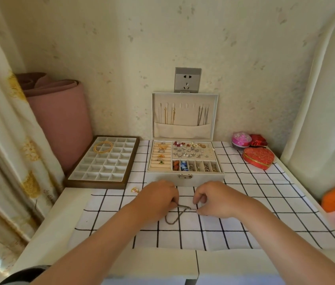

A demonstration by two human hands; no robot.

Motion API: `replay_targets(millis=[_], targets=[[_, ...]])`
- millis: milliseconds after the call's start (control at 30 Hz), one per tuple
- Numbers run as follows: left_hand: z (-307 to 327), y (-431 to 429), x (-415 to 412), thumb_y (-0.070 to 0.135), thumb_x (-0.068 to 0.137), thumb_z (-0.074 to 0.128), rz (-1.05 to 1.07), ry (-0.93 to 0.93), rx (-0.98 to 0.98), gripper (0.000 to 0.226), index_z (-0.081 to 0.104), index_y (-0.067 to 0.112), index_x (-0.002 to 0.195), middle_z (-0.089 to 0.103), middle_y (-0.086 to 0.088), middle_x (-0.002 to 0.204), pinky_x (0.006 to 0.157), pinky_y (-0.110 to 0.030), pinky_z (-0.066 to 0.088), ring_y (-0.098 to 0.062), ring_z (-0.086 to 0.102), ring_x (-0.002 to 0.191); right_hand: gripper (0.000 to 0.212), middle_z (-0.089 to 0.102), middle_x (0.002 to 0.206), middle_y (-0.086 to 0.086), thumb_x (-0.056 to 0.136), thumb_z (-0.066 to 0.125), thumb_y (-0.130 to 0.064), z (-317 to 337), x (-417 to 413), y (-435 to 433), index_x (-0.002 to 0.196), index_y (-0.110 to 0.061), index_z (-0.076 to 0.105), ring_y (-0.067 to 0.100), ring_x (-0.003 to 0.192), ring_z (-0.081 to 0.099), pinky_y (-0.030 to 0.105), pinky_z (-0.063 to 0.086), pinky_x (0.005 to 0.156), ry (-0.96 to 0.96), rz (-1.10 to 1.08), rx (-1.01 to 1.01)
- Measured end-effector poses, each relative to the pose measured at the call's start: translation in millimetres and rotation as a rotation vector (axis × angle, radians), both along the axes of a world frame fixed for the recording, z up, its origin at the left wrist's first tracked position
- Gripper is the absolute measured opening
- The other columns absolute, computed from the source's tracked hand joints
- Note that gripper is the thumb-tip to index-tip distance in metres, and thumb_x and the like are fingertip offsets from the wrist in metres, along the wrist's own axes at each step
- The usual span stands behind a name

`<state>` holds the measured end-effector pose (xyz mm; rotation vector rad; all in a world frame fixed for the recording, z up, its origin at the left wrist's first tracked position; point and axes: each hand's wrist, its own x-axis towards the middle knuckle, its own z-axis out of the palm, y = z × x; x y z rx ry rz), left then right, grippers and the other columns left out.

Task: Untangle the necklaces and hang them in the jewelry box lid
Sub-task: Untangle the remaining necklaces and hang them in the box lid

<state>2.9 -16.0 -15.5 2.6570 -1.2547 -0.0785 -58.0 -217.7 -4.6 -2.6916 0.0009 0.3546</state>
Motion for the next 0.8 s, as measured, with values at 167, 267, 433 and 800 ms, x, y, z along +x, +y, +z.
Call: replay_targets(millis=[167, 267, 433, 800], targets=[[3.5, 8.0, 2.5, 0.026, 0.099, 0.053, 0.022, 0.188, -0.049, 0.010, 0.062, 0.027, 0.102, 0.051, 0.013, 0.102, 0.089, -0.024, 0.043, -0.008, 0.048, 0.101, 0.022, 0.065, 0.092, -0.013, 0.085, 0.071, -0.015, -3.8, 6.3, -3.1, 0.097, -0.033, 0.073, 0.002, 0.080, 0.061, 0.013, 0.046, 0.065, 0.041, 0.043, 0.061], [3.4, 14.0, 3.2, 0.029, 0.100, 0.051, 0.050, 0.320, -0.085, 0.011, 0.056, 0.037, 0.093, 0.056, 0.011, 0.101, 0.087, -0.027, 0.048, -0.006, 0.053, 0.094, 0.025, 0.067, 0.097, -0.013, 0.087, 0.068, -0.011, -5.0, 7.2, -1.2, 0.100, -0.032, 0.073, 0.002, 0.087, 0.062, 0.015, 0.050, 0.074, 0.035, 0.067, 0.076], [-0.1, 19.4, 0.7, 0.025, 0.101, 0.050, 0.073, 0.433, -0.136, 0.017, 0.052, 0.037, 0.089, 0.066, 0.012, 0.091, 0.081, -0.025, 0.051, -0.002, 0.059, 0.085, 0.028, 0.070, 0.097, -0.014, 0.085, 0.066, -0.010, -7.3, 9.0, 9.0, 0.098, -0.033, 0.074, 0.002, 0.089, 0.063, 0.024, 0.056, 0.084, 0.025, 0.100, 0.124], [2.5, 33.4, 10.7, 0.030, 0.097, 0.056, 0.053, 0.361, 0.024, 0.019, 0.071, 0.038, 0.105, 0.067, 0.018, 0.104, 0.089, -0.023, 0.050, 0.000, 0.060, 0.094, 0.017, 0.064, 0.092, -0.016, 0.084, 0.076, -0.029, -7.2, 12.4, 28.4, 0.099, -0.037, 0.076, 0.001, 0.085, 0.061, 0.021, 0.052, 0.076, 0.009, 0.137, 0.167]])
